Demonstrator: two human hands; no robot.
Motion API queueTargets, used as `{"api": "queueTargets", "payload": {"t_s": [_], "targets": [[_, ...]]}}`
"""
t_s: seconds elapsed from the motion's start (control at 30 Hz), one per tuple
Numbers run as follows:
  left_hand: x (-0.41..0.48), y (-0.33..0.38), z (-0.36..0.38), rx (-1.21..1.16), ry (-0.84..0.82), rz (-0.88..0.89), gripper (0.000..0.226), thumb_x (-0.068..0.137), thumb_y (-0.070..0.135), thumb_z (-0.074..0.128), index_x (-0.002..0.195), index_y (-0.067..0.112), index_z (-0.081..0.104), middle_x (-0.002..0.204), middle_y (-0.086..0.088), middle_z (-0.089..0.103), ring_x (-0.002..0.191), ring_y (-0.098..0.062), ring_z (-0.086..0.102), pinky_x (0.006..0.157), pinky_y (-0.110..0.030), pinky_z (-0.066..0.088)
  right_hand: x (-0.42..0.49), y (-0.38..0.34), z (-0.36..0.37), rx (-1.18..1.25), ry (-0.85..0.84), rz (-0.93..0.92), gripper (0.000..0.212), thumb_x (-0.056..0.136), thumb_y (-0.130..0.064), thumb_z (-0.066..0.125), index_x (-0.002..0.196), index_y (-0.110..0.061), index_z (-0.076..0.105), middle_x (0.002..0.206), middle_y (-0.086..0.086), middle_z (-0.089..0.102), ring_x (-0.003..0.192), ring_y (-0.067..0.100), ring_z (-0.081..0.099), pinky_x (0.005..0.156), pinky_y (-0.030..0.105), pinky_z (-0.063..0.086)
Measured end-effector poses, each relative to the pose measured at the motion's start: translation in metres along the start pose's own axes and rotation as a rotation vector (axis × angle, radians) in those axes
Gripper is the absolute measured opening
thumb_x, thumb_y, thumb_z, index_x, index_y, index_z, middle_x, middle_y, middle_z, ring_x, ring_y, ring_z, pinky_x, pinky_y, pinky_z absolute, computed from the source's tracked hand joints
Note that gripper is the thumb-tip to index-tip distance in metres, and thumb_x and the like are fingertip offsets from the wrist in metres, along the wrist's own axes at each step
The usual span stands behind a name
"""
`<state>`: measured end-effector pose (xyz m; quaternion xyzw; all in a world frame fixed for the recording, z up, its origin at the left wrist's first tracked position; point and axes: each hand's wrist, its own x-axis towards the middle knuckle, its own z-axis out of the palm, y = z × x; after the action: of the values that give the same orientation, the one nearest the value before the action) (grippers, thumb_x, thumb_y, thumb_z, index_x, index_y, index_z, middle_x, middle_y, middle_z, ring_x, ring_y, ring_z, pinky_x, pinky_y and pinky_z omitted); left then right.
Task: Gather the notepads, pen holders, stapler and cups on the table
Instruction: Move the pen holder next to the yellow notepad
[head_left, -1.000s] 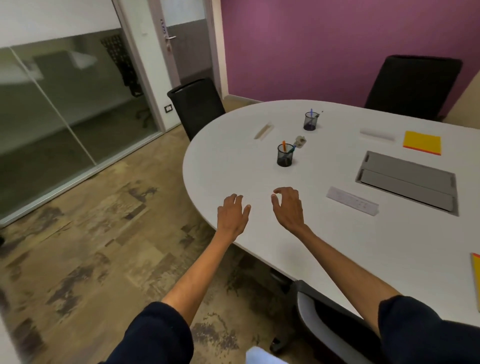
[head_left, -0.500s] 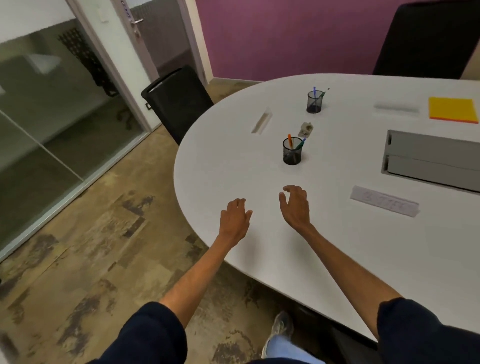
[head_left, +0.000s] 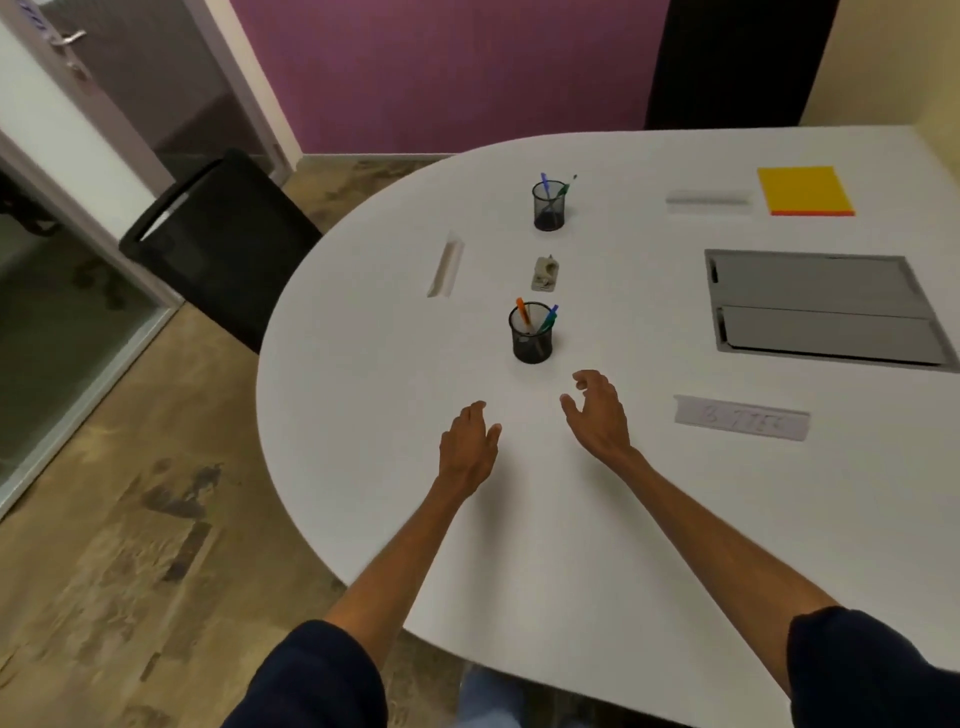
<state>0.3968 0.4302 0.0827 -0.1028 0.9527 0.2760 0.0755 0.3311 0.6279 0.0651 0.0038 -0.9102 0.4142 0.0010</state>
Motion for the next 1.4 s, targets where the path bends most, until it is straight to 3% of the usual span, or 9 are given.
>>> {"api": "queueTargets", "payload": {"t_s": [0.23,0.43,0.67,0.8,0.9,1.03,1.13,1.3,1.4], "targets": [[0.085,-0.003,-0.005,-0.065,-0.072,0.12,0.05,0.101,0.028,0.046,0.147,0.011,0.034,0.152,-0.006,0.036,0.137,-0.025,0.037,0.11,-0.04,0.033,0.056,0.011,0.012,-0.031,-0.001,0.098,0.048,0.083,-0.002,0.064,0.125,-0.017,0.048,0.113,-0.001,0.057,0.104,0.023,0.058,0.088,0.046,0.049],[0.16,-0.013,-0.021,-0.097,-0.127,0.173,0.053,0.099,0.024,0.052,0.146,0.01,0.035,0.151,-0.007,0.037,0.137,-0.025,0.039,0.11,-0.039,0.036,0.108,-0.011,0.037,-0.002,0.006,0.202,0.063,0.075,-0.016,0.08,0.127,-0.018,0.044,0.112,0.001,0.057,0.098,0.019,0.057,0.084,0.037,0.05],[0.221,-0.012,-0.023,-0.142,-0.18,0.189,0.058,0.096,0.022,0.057,0.147,0.009,0.034,0.152,-0.009,0.036,0.138,-0.024,0.038,0.11,-0.038,0.035,0.156,-0.023,0.069,0.075,0.028,0.352,0.091,0.069,-0.026,0.087,0.141,-0.012,0.034,0.137,0.009,0.047,0.121,0.025,0.051,0.095,0.038,0.048],[0.251,-0.006,-0.013,-0.159,-0.268,0.185,0.057,0.099,0.013,0.049,0.152,0.01,0.028,0.158,-0.009,0.03,0.145,-0.025,0.029,0.119,-0.038,0.025,0.175,-0.02,0.084,0.098,0.021,0.398,0.102,0.066,-0.027,0.089,0.146,-0.008,0.029,0.148,0.012,0.037,0.129,0.028,0.047,0.104,0.043,0.045],[0.263,0.002,-0.009,-0.229,-0.293,0.162,0.055,0.099,0.008,0.048,0.15,0.009,0.03,0.157,-0.011,0.032,0.142,-0.027,0.034,0.118,-0.04,0.029,0.184,-0.02,0.091,0.117,0.034,0.4,0.098,0.063,-0.024,0.09,0.142,-0.005,0.034,0.144,0.014,0.04,0.129,0.029,0.046,0.105,0.041,0.045],[0.261,0.016,-0.006,-0.433,-0.273,0.22,0.04,0.096,0.001,0.049,0.135,0.005,0.05,0.136,-0.014,0.056,0.122,-0.029,0.054,0.097,-0.028,0.042,0.182,-0.023,0.096,0.158,0.086,0.367,0.086,0.059,-0.019,0.092,0.13,-0.003,0.047,0.129,0.014,0.047,0.117,0.025,0.049,0.092,0.03,0.048],[0.256,0.017,-0.001,-0.481,-0.288,0.212,0.038,0.096,0.004,0.051,0.133,0.007,0.051,0.133,-0.012,0.058,0.118,-0.027,0.057,0.099,-0.036,0.047,0.175,-0.022,0.092,0.146,0.117,0.384,0.086,0.056,-0.028,0.093,0.127,-0.007,0.048,0.125,0.011,0.049,0.116,0.024,0.05,0.087,0.023,0.044],[0.241,0.023,0.0,-0.5,-0.264,0.196,0.041,0.095,-0.001,0.051,0.136,0.006,0.049,0.134,-0.012,0.057,0.117,-0.027,0.058,0.099,-0.04,0.051,0.152,-0.027,0.066,0.162,0.105,0.372,0.087,0.063,-0.018,0.09,0.134,-0.004,0.041,0.134,0.013,0.042,0.122,0.023,0.044,0.09,0.022,0.038],[0.219,0.039,0.004,-0.53,-0.194,0.206,0.035,0.097,0.001,0.045,0.131,0.007,0.053,0.131,-0.009,0.06,0.118,-0.022,0.057,0.101,-0.033,0.048,0.133,-0.031,0.044,0.183,0.144,0.374,0.085,0.064,-0.015,0.089,0.134,-0.003,0.042,0.133,0.013,0.044,0.121,0.024,0.045,0.089,0.022,0.039]]}}
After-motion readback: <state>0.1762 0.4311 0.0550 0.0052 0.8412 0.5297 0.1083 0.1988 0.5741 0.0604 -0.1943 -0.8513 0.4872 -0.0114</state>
